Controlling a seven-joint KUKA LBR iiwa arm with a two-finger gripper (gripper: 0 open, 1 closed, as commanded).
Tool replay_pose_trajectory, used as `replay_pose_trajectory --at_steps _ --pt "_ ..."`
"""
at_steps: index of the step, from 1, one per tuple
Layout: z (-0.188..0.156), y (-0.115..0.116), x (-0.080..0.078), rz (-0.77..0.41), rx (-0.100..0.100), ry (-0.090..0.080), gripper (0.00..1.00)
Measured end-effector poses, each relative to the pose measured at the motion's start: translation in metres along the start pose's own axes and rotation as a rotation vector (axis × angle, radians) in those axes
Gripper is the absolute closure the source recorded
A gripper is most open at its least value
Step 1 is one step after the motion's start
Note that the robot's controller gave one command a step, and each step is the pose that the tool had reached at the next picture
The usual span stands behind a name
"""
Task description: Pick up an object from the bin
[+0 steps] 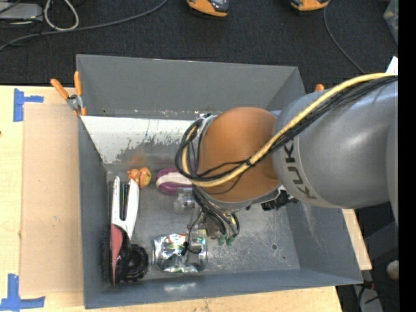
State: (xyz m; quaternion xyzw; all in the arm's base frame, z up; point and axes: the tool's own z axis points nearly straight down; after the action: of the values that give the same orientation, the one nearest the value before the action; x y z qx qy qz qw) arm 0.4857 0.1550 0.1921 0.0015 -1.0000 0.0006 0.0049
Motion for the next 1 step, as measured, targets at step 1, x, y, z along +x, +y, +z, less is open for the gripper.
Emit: replay_pose_trajectory --at_steps 1 --pt "-0.0039 -0.0011 -0.002 0.005 -0.001 -0.008 0.0"
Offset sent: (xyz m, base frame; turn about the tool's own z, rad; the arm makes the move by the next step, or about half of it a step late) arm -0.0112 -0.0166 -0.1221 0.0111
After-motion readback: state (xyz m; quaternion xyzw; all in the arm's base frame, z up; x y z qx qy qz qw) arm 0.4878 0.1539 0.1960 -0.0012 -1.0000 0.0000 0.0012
